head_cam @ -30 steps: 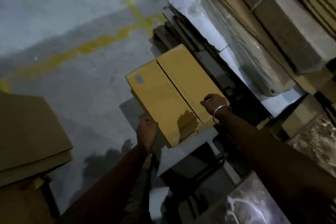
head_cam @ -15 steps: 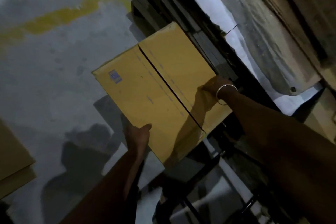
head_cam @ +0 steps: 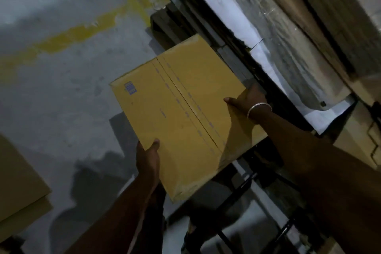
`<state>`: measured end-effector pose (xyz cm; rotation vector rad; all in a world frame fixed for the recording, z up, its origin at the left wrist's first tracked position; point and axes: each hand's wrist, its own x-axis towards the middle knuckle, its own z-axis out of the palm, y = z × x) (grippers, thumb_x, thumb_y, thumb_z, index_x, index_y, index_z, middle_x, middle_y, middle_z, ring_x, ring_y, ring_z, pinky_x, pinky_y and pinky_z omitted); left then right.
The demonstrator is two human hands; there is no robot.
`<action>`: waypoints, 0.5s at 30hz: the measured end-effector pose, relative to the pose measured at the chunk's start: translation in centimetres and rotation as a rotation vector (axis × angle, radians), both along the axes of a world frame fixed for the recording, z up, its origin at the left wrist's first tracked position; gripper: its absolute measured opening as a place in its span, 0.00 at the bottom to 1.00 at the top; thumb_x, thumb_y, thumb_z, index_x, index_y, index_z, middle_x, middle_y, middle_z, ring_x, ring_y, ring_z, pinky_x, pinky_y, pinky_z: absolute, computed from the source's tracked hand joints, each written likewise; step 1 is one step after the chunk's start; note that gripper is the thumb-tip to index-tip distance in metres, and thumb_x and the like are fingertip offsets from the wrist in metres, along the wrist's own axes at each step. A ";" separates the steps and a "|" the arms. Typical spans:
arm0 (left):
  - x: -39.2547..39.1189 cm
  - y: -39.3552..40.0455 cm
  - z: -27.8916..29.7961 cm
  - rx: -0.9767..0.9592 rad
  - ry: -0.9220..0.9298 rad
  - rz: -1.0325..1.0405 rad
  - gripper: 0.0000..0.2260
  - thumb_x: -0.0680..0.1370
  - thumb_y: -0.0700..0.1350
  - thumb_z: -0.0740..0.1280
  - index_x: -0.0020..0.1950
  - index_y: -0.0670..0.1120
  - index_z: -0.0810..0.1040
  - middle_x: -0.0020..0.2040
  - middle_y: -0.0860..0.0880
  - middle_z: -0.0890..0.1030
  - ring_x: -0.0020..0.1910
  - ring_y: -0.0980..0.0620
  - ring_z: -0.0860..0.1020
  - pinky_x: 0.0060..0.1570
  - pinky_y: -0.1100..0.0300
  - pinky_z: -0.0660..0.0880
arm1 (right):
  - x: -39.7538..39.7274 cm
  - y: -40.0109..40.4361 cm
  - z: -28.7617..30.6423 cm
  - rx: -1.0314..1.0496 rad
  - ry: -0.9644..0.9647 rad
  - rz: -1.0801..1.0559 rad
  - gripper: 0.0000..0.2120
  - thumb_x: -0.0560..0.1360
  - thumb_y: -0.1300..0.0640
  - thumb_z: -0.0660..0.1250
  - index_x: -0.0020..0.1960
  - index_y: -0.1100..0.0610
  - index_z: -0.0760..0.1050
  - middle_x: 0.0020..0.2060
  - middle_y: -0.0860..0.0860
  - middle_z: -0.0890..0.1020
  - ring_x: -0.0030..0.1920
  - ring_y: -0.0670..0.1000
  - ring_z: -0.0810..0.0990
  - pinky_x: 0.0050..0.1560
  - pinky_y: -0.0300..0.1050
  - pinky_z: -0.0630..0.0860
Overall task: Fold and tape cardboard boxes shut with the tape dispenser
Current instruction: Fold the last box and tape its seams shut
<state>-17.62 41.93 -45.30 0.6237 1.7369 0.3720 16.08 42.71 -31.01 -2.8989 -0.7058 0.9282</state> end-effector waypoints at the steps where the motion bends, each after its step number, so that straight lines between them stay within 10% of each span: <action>1: 0.0 0.9 2.6 0.005 -0.014 -0.012 0.45 0.62 0.76 0.69 0.74 0.57 0.68 0.71 0.49 0.75 0.66 0.38 0.75 0.63 0.35 0.73 | -0.4 -0.3 1.8 0.018 -0.013 -0.009 0.57 0.66 0.33 0.76 0.80 0.62 0.53 0.74 0.64 0.67 0.71 0.65 0.70 0.63 0.60 0.73; 5: 0.9 5.2 14.9 0.037 -0.095 -0.054 0.16 0.75 0.53 0.72 0.61 0.51 0.79 0.55 0.48 0.83 0.52 0.41 0.81 0.57 0.38 0.78 | -2.1 -1.2 9.4 0.022 -0.113 -0.026 0.59 0.66 0.27 0.70 0.80 0.63 0.52 0.70 0.65 0.72 0.65 0.64 0.76 0.53 0.58 0.77; 13: 1.3 10.8 30.4 0.155 -0.103 -0.250 0.25 0.66 0.52 0.76 0.59 0.41 0.82 0.54 0.43 0.83 0.52 0.40 0.81 0.57 0.41 0.78 | -5.2 -6.0 25.6 0.102 -0.263 -0.156 0.38 0.72 0.31 0.69 0.61 0.65 0.73 0.38 0.59 0.78 0.38 0.59 0.79 0.41 0.52 0.77; 15: 1.4 11.3 33.3 0.176 -0.121 -0.269 0.26 0.60 0.53 0.78 0.53 0.39 0.84 0.50 0.42 0.84 0.48 0.38 0.82 0.55 0.38 0.79 | -5.5 -7.5 28.6 0.115 -0.290 -0.190 0.40 0.69 0.26 0.67 0.61 0.61 0.73 0.43 0.59 0.80 0.42 0.60 0.81 0.42 0.52 0.78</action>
